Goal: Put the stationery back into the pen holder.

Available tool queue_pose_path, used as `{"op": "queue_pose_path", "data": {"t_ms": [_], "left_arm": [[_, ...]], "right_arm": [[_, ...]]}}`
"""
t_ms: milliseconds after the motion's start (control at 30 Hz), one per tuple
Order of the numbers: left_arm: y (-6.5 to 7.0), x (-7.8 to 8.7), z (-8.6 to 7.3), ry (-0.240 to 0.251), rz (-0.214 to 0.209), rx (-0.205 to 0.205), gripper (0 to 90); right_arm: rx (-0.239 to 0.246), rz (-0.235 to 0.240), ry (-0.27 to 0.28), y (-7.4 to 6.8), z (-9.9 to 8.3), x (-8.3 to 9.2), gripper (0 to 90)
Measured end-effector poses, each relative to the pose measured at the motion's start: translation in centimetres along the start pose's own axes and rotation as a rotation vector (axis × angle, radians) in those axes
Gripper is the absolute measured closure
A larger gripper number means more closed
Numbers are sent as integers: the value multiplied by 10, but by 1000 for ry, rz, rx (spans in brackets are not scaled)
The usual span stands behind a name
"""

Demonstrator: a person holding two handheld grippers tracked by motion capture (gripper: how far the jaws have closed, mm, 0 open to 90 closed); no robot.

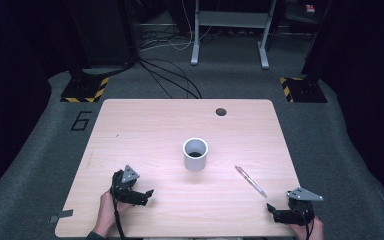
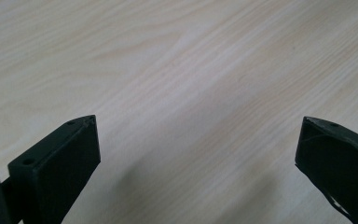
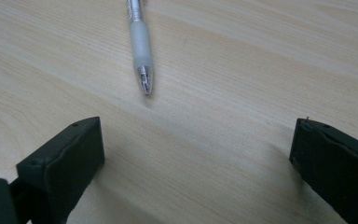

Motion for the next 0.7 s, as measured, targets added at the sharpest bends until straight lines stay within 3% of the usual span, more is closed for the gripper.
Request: {"op": "queue_pose_path", "data": {"t_ms": [67, 133, 200, 267, 433, 600, 700], "left_arm": [[-2, 1, -6, -18, -5, -1, 0], [-2, -1, -9, -2, 1, 12, 0], [-3, -1, -15, -15, -10, 18, 0], [-2, -2, -18, 2, -10, 25, 0], [-1, -2, -19, 12, -8, 27, 0], [-2, -2, -19, 3, -7, 14, 0], [-2, -2, -19, 7, -4, 13, 0]], "right_arm": [[14, -4, 14, -1, 0, 0, 24], [36, -9, 6, -1, -1, 2, 24], [37, -15, 6, -1, -1, 3, 24], [32, -10, 8, 0, -1, 3, 25], [17, 16, -27, 3, 1, 1, 33], [28, 10, -41, 0, 8, 3, 119], [24, 24, -53, -2, 12, 4, 120]]}}
Point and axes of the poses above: each handheld gripper's, and its own axes: x roughly backward along the jaws, z roughly out of its top, y roughly to its right, the point moved 1 cm from there along -x, roughly forward along the jaws, and after that the axes turned 6 degrees about -z, right-handed, at the moved point
